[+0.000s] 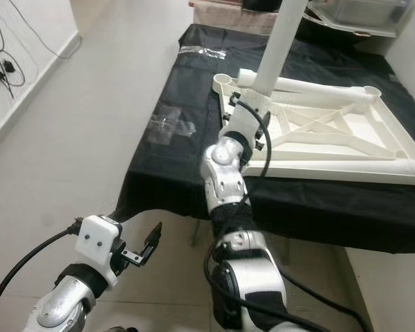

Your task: Building children table

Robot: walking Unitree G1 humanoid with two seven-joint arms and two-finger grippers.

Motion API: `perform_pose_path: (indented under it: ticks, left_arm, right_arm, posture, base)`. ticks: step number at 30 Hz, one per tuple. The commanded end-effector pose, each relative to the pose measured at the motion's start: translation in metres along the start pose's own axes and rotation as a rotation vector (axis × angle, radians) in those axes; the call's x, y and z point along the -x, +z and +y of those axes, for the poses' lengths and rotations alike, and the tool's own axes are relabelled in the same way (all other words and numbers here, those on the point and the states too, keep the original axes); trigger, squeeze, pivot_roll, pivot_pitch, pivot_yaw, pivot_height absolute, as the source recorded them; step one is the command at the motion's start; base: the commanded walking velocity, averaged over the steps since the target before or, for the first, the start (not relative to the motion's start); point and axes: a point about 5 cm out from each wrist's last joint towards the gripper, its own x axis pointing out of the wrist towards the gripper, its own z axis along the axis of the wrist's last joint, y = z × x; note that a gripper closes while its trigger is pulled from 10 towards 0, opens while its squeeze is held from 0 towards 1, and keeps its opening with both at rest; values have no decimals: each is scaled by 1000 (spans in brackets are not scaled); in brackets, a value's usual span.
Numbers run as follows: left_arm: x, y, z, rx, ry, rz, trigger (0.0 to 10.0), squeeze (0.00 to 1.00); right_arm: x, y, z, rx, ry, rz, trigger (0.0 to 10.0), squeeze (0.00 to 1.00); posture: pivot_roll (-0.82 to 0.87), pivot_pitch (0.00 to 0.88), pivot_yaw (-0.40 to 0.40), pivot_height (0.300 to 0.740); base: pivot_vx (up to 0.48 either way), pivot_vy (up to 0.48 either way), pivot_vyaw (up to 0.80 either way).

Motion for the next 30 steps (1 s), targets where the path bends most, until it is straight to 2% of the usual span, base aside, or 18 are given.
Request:
perform_pose_path:
  ticks: [1,2,3,4,5,12,13,15,18,20,21,22,23,24,26,27,30]
  left_arm:
    - [2,-7,-1,-8,-4,30,10000,0]
    - [2,-7,-1,-8,-4,30,10000,0]
    - [2,-8,-1,-5,-6,31,10000,0]
    - [2,-8,-1,-5,-6,31,10000,0]
    - [2,-8,-2,-3,-8,32,10000,0]
    - [1,-9,-2,-1,-9,32,10000,0]
    - [1,-9,-2,0,-9,33,10000,0]
    - [1,-9,-2,1,-9,33,10000,0]
    - [1,-9,-2,4,-11,34,10000,0]
    - [1,-9,-2,4,-11,34,10000,0]
    - [1,-9,-2,5,-11,34,10000,0]
    - [1,-10,-3,6,-12,34,10000,0]
    - [1,-10,-3,6,-12,34,10000,0]
    - [1,-10,-3,7,-12,34,10000,0]
    - [1,-10,-3,7,-12,34,10000,0]
    - [1,-10,-3,8,-12,34,10000,0]
    - [0,-10,-3,9,-12,33,10000,0]
  right_arm:
    - [8,-37,-6,0,-30,200,10000,0]
    - [8,-37,-6,0,-30,200,10000,0]
    - [12,-34,-2,26,58,172,10000,0]
    - [12,-34,-2,26,58,172,10000,0]
    - [16,-29,-2,40,104,140,10000,1000]
    - [16,-26,-7,35,151,96,10000,1000]
    - [14,-24,-7,22,192,74,10000,8]
    - [13,-20,-7,15,234,43,10000,0]
    - [7,-16,-8,-47,404,19,10000,0]
    - [7,-16,-8,-47,404,19,10000,0]
    - [5,-14,-10,-67,462,18,10000,0]
    - [0,-11,-15,-63,543,1,10000,0]
    - [0,-11,-15,-63,543,1,10000,0]
    - [-5,-9,-21,-63,592,-1,10000,0]
    - [-5,-9,-21,-63,592,-1,10000,0]
    - [-12,-6,-26,-51,654,-11,10000,0]
    - [-21,-3,-31,-31,716,-16,10000,0]
  posture:
    - [95,178,-60,740]
    - [95,178,-60,740]
    - [87,174,-58,740]
    - [87,174,-58,740]
    - [85,169,-62,740]
    - [84,167,-60,740]
    - [83,165,-60,740]
    - [83,165,-60,740]
    - [80,162,-58,740]
    - [80,162,-58,740]
    - [77,161,-59,740]
    - [75,158,-62,740]
    - [75,158,-62,740]
    - [75,158,-62,740]
    - [75,158,-62,740]
    - [74,159,-60,740]
    - [74,160,-61,740]
  base:
    - [0,0,0]
    - [0,0,0]
    - [0,0,0]
    - [0,0,0]
    - [0,0,0]
    - [0,0,0]
    - [0,0,0]
    - [0,0,0]
    - [0,0,0]
    - [0,0,0]
    - [0,0,0]
    - [0,0,0]
    - [0,0,0]
    - [0,0,0]
    - [0,0,0]
    - [0,0,0]
    - [0,0,0]
